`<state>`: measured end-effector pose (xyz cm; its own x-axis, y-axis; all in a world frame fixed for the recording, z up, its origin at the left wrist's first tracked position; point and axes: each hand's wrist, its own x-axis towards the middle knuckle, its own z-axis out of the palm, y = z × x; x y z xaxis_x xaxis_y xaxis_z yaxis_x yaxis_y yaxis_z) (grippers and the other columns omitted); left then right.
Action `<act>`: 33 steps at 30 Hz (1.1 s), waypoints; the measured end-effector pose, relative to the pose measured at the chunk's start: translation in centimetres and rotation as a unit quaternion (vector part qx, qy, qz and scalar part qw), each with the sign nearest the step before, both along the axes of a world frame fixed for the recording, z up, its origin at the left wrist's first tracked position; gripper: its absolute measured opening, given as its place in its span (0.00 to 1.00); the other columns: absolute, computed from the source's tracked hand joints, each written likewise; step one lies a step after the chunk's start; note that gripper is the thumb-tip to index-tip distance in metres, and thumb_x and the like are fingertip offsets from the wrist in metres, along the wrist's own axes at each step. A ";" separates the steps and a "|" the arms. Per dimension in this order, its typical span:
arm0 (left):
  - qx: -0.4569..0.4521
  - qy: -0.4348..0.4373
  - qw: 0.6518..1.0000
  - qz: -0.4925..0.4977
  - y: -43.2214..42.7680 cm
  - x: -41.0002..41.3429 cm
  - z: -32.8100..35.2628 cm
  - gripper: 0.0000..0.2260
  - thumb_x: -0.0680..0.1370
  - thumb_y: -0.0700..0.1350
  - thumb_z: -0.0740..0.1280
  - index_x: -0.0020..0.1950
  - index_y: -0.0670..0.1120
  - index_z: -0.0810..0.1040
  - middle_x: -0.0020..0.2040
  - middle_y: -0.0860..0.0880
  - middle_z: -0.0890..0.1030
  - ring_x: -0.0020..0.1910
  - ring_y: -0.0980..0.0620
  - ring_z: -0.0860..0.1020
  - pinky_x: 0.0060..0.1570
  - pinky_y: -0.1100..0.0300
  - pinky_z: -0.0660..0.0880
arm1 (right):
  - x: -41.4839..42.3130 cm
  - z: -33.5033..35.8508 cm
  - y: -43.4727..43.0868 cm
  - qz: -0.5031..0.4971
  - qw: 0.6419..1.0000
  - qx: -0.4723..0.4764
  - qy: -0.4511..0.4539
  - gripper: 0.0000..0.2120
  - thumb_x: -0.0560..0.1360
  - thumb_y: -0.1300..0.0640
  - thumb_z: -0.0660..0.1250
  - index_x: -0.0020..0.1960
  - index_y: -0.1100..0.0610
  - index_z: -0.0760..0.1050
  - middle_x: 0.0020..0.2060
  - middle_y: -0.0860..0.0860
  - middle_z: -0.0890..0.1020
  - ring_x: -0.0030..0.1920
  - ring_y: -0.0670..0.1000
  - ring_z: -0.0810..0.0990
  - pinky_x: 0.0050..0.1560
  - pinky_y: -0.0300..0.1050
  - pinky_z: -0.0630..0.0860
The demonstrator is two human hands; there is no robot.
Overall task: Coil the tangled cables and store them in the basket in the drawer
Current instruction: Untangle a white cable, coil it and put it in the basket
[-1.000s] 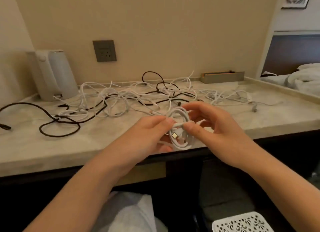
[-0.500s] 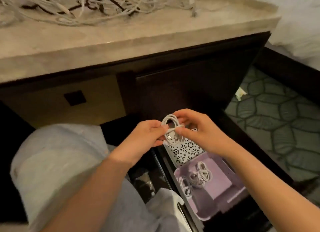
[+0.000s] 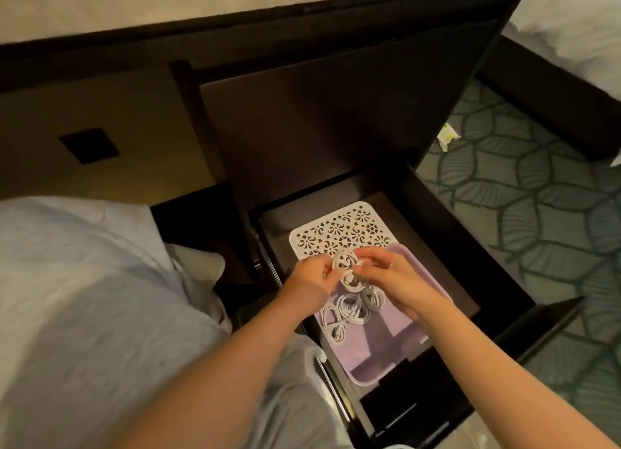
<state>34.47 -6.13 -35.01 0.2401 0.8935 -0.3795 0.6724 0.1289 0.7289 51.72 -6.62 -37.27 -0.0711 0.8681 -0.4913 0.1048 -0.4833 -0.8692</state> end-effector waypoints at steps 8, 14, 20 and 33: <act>-0.055 0.185 0.968 -0.162 -1.0 0.6 -1.5 0.18 0.82 0.50 0.56 0.70 0.45 0.67 0.65 0.43 0.74 0.67 0.42 0.66 0.64 0.53 0.64 | 3.9 -3.8 1.1 -0.066 0.952 -0.027 -0.298 0.03 0.74 0.63 0.65 0.46 0.57 0.77 0.40 0.57 0.82 0.40 0.56 0.81 0.44 0.53 0.80; -0.049 0.179 0.970 -0.159 -0.9 0.7 -1.6 0.16 0.82 0.49 0.57 0.68 0.45 0.69 0.62 0.43 0.76 0.65 0.42 0.68 0.62 0.52 0.66 | 4.6 -6.3 1.5 0.020 0.885 -0.035 -0.463 0.08 0.75 0.62 0.61 0.50 0.53 0.76 0.36 0.49 0.79 0.33 0.49 0.76 0.31 0.43 0.73; -0.039 0.180 0.969 -0.165 -1.0 0.6 -1.7 0.17 0.82 0.48 0.56 0.69 0.44 0.68 0.63 0.42 0.75 0.65 0.42 0.67 0.60 0.53 0.67 | 3.8 -7.9 2.1 -0.018 0.896 -0.031 -0.442 0.17 0.76 0.65 0.63 0.64 0.57 0.70 0.55 0.56 0.79 0.53 0.56 0.79 0.51 0.51 0.79; -0.041 0.171 0.969 -0.174 -0.9 0.4 -2.0 0.16 0.82 0.48 0.56 0.68 0.44 0.69 0.61 0.43 0.76 0.63 0.43 0.69 0.59 0.52 0.69 | 3.4 -9.6 0.0 -0.013 0.854 0.020 -0.520 0.13 0.80 0.57 0.58 0.61 0.52 0.77 0.57 0.53 0.79 0.53 0.56 0.78 0.44 0.50 0.77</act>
